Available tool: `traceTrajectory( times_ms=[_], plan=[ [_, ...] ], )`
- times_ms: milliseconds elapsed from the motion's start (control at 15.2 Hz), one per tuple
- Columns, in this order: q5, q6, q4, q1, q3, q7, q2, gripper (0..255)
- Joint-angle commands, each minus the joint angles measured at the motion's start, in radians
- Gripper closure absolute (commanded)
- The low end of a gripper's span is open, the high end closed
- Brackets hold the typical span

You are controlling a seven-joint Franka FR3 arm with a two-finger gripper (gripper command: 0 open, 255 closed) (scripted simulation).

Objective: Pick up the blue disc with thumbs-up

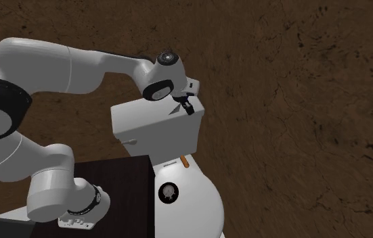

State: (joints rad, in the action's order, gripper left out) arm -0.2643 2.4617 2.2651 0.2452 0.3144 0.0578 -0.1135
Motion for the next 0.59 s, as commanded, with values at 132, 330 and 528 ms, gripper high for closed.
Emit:
traceTrajectory(
  times_ms=[132,330,528],
  plan=[
    [0.038,0.072,-0.088,0.027,0.037,-0.013,0.123,0],
    [0.045,0.106,-0.086,0.032,0.040,-0.013,0.151,0],
    [0.047,0.145,-0.069,0.034,0.041,-0.010,0.174,0]
  ],
)
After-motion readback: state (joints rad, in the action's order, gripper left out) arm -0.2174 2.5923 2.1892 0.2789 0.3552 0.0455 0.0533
